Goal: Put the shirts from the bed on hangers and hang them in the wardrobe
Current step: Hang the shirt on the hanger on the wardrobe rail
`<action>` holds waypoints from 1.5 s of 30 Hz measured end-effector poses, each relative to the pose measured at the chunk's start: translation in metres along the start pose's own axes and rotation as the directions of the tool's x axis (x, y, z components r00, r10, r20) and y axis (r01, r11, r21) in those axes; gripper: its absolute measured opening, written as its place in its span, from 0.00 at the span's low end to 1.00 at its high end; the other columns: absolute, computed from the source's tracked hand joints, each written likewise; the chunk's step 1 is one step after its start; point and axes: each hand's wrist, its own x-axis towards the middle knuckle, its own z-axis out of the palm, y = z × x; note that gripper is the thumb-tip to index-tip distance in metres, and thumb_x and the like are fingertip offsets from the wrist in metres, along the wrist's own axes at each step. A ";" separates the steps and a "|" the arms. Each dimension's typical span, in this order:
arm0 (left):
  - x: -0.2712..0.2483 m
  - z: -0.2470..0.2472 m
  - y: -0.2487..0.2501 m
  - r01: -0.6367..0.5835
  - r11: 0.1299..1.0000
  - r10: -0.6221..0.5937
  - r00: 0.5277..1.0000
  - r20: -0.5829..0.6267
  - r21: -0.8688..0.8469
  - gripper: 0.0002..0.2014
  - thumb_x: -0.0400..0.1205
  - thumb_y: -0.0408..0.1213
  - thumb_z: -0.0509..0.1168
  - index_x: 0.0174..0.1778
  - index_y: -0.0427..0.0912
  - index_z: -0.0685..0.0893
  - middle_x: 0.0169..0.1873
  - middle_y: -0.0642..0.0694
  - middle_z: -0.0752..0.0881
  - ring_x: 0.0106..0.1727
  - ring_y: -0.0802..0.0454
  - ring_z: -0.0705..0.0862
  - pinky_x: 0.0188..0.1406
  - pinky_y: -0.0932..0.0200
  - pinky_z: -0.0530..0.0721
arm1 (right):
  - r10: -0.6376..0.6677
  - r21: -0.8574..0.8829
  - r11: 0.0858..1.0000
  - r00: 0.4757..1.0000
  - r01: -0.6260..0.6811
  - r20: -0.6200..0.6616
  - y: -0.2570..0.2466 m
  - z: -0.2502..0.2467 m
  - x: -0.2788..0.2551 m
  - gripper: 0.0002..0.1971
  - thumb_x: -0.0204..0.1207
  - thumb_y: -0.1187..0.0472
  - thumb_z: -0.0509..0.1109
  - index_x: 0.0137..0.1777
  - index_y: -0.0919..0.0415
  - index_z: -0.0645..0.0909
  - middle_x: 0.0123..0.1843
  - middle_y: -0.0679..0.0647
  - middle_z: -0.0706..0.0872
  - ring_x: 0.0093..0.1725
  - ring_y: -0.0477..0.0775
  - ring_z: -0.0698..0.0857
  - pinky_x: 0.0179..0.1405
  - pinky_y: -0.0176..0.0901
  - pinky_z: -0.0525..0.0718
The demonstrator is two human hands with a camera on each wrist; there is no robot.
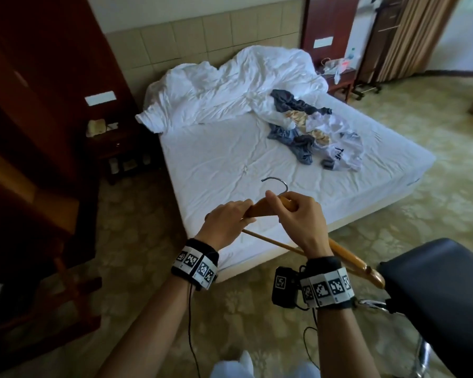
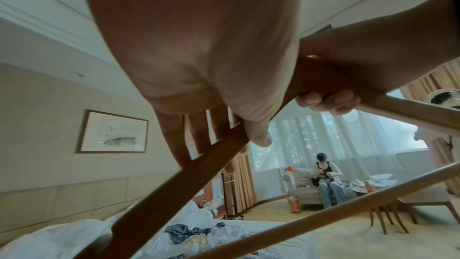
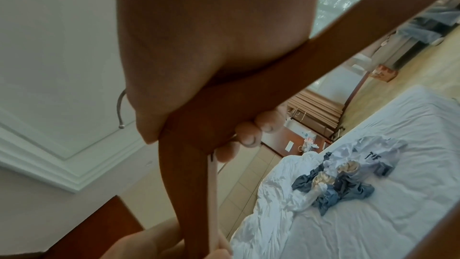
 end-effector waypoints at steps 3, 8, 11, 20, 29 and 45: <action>0.066 0.003 0.002 -0.079 0.997 0.079 0.997 0.018 0.003 0.09 0.89 0.47 0.66 0.61 0.48 0.79 0.50 0.49 0.88 0.50 0.47 0.87 0.51 0.50 0.86 | 0.050 0.028 0.998 0.998 -0.048 -0.043 0.016 -0.011 0.047 0.25 0.78 0.24 0.67 0.41 0.44 0.90 0.29 0.48 0.88 0.31 0.49 0.86 0.37 0.55 0.87; 0.170 0.038 0.017 -0.136 0.989 0.138 0.990 0.034 -0.057 0.12 0.89 0.44 0.67 0.67 0.49 0.79 0.56 0.50 0.86 0.56 0.47 0.86 0.55 0.46 0.86 | 0.118 0.043 0.992 0.990 -0.115 -0.082 0.068 -0.044 0.128 0.28 0.75 0.21 0.67 0.43 0.44 0.91 0.30 0.46 0.89 0.31 0.47 0.86 0.37 0.55 0.87; 0.234 0.069 0.027 -0.180 0.978 0.183 0.983 0.019 -0.102 0.23 0.87 0.42 0.68 0.79 0.50 0.75 0.69 0.51 0.83 0.67 0.48 0.83 0.67 0.43 0.83 | 0.144 0.021 0.990 0.987 -0.143 -0.074 0.104 -0.071 0.186 0.26 0.76 0.23 0.69 0.43 0.45 0.91 0.30 0.46 0.89 0.32 0.46 0.87 0.37 0.52 0.86; 0.414 0.135 0.058 -0.006 0.990 0.010 1.000 0.024 -0.143 0.27 0.89 0.42 0.65 0.85 0.42 0.70 0.78 0.42 0.78 0.76 0.40 0.78 0.74 0.40 0.77 | 0.115 -0.107 0.987 0.993 -0.118 -0.036 0.184 -0.169 0.379 0.20 0.75 0.33 0.78 0.44 0.51 0.91 0.35 0.47 0.90 0.38 0.47 0.88 0.36 0.49 0.83; 0.510 0.213 0.004 0.330 0.923 -0.275 0.925 0.262 -0.197 0.19 0.90 0.41 0.64 0.76 0.42 0.80 0.74 0.45 0.83 0.74 0.44 0.81 0.73 0.48 0.79 | 0.223 -0.157 0.965 0.973 -0.212 0.055 0.252 -0.176 0.493 0.17 0.76 0.41 0.81 0.32 0.48 0.83 0.32 0.45 0.84 0.33 0.46 0.83 0.29 0.40 0.71; 0.763 0.315 -0.071 0.457 0.889 -0.387 0.723 0.573 0.023 0.11 0.88 0.37 0.57 0.59 0.40 0.84 0.59 0.40 0.88 0.58 0.40 0.86 0.56 0.48 0.85 | 0.572 -0.383 0.752 0.820 -0.537 -0.027 0.399 -0.166 0.735 0.29 0.80 0.40 0.73 0.43 0.71 0.82 0.39 0.65 0.85 0.39 0.67 0.85 0.34 0.48 0.74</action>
